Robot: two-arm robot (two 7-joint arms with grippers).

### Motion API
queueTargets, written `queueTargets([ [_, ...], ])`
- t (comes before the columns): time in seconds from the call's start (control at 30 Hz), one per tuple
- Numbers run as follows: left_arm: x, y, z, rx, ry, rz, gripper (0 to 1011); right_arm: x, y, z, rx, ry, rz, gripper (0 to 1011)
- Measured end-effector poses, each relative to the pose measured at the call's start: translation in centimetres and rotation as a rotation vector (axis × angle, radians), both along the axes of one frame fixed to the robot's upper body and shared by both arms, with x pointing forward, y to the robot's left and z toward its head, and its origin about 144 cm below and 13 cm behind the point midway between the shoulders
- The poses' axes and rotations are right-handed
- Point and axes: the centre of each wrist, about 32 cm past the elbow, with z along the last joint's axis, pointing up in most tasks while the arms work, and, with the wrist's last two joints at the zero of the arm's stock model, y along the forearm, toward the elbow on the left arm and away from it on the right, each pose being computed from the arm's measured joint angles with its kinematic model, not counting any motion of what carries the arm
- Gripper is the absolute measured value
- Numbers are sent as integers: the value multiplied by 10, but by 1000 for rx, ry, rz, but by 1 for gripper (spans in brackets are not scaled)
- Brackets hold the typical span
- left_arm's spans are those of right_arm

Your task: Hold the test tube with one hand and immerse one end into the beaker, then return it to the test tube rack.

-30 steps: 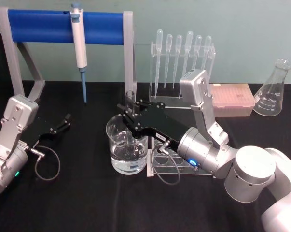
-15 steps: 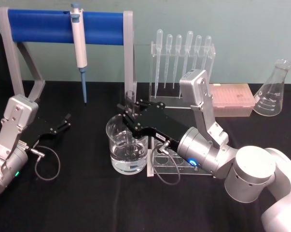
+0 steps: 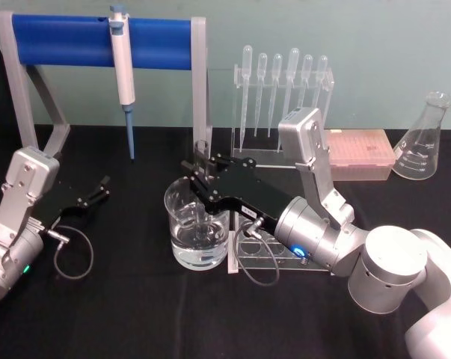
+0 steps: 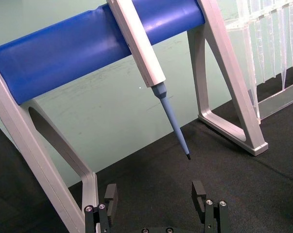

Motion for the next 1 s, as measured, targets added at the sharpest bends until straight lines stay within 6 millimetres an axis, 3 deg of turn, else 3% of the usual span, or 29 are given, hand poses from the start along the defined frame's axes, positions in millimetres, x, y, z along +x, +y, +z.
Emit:
queueTargets([
  [1.0,0,0,0,0,0,0,1000,0,0,0,0,0,0,228],
])
